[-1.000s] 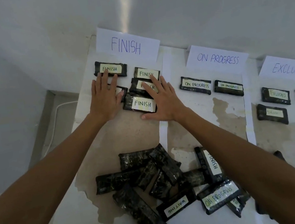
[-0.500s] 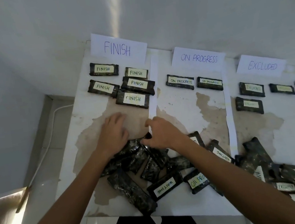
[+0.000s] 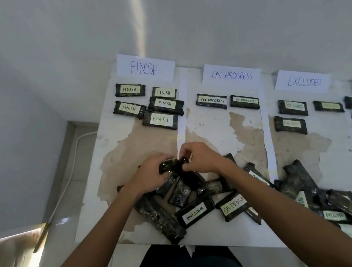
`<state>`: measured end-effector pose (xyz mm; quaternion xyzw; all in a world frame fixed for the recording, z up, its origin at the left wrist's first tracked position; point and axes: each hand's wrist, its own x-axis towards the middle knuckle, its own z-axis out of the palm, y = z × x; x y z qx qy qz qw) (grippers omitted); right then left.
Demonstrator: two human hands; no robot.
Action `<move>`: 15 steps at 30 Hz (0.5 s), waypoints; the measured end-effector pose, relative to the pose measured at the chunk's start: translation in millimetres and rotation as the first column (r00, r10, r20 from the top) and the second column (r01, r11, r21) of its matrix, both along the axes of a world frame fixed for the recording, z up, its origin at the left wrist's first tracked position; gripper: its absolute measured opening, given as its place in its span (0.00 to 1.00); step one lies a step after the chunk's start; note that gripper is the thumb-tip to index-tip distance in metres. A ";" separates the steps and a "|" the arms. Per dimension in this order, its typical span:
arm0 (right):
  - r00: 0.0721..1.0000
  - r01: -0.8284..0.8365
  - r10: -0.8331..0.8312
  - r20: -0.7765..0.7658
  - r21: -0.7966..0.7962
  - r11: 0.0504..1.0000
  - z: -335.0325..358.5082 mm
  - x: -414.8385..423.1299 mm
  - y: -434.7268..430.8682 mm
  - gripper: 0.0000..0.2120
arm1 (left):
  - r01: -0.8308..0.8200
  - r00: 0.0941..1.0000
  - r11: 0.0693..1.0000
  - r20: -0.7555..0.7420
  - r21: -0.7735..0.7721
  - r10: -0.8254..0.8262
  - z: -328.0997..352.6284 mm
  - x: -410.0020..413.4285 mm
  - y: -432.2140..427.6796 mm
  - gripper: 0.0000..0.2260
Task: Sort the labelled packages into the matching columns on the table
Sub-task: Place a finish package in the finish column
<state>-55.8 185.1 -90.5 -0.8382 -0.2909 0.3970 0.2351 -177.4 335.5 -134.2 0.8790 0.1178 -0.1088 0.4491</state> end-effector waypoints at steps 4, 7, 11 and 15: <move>0.981 0.087 -0.052 -0.186 0.187 0.979 24.4 15.7 -13.2 0.07 | 0.064 0.997 0.992 -0.035 -0.105 -0.068 16.8 2.4 -5.4 0.29; 0.955 0.138 -0.045 -0.292 0.306 0.942 37.5 23.6 -22.8 0.13 | 0.052 0.998 0.983 -0.013 -0.176 -0.055 29.7 7.5 -8.2 0.30; 0.954 0.162 -0.048 -0.295 0.373 0.914 40.3 24.6 -31.1 0.16 | -0.001 0.999 0.983 0.044 -0.186 0.009 40.2 13.9 -3.8 0.31; 0.953 0.192 -0.080 -0.292 0.377 0.906 32.9 23.2 -37.1 0.16 | -0.068 0.987 0.994 0.141 -0.089 0.080 47.0 17.1 0.0 0.26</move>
